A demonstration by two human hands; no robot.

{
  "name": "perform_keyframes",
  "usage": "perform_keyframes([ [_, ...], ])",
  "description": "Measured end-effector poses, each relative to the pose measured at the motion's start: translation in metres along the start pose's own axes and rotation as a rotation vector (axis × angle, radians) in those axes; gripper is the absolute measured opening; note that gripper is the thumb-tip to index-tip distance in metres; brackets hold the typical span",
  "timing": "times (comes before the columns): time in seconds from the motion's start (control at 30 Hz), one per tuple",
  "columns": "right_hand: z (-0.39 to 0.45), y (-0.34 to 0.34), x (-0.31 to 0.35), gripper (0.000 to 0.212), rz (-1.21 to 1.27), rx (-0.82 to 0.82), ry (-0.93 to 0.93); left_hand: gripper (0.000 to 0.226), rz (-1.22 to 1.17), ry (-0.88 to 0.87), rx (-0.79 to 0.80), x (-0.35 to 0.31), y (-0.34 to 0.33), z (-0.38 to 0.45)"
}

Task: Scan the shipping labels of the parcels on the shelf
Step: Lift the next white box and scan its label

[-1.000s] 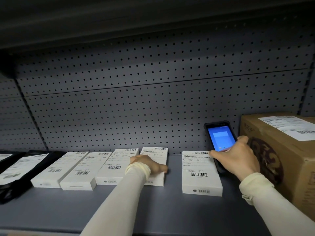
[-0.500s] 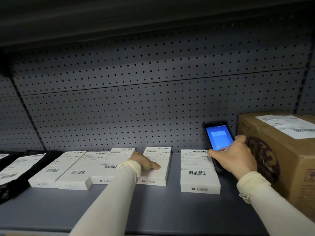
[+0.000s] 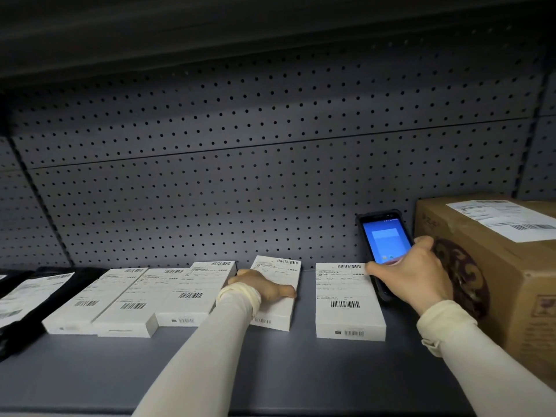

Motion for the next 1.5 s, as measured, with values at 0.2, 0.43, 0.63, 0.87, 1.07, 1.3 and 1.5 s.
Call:
perform_keyframes([
  [0.2, -0.001, 0.003, 0.001, 0.082, -0.008, -0.009, 0.003, 0.098, -0.054, -0.035, -0.068, -0.009, 0.008, 0.000],
  [0.43, -0.001, 0.002, 0.004, 0.082, -0.014, -0.007, 0.015, 0.059, -0.329, -0.055, -0.088, 0.008, 0.021, 0.009],
  [0.63, -0.002, -0.003, 0.009, 0.081, 0.001, -0.002, 0.033, 0.033, -0.998, -0.169, 0.098, 0.009, 0.008, 0.004],
  [0.87, -0.009, -0.012, 0.021, 0.078, 0.034, 0.008, 0.070, 0.029, -1.389, -0.447, 0.034, 0.008, 0.030, -0.008],
  [1.07, -0.014, -0.018, 0.031, 0.076, 0.038, 0.027, 0.091, 0.026, -1.451, -0.430, -0.100, 0.027, 0.028, -0.004],
  [1.3, -0.018, -0.021, 0.034, 0.082, 0.045, 0.037, 0.112, 0.055, -1.311, -0.553, -0.222, 0.025, 0.059, -0.013],
  [1.5, -0.023, -0.017, 0.035, 0.082, 0.033, 0.032, 0.121, 0.010, -1.123, -0.638, -0.425, 0.014, 0.106, -0.030],
])
Point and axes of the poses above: each hand's wrist, its own z-axis towards the middle knuckle, its own y-axis out of the back of the hand, x = y × z, the point moved 10 cm from there along z, towards the middle knuckle, and after that the axes turned 6 degrees about z, right-handed, at the moved point
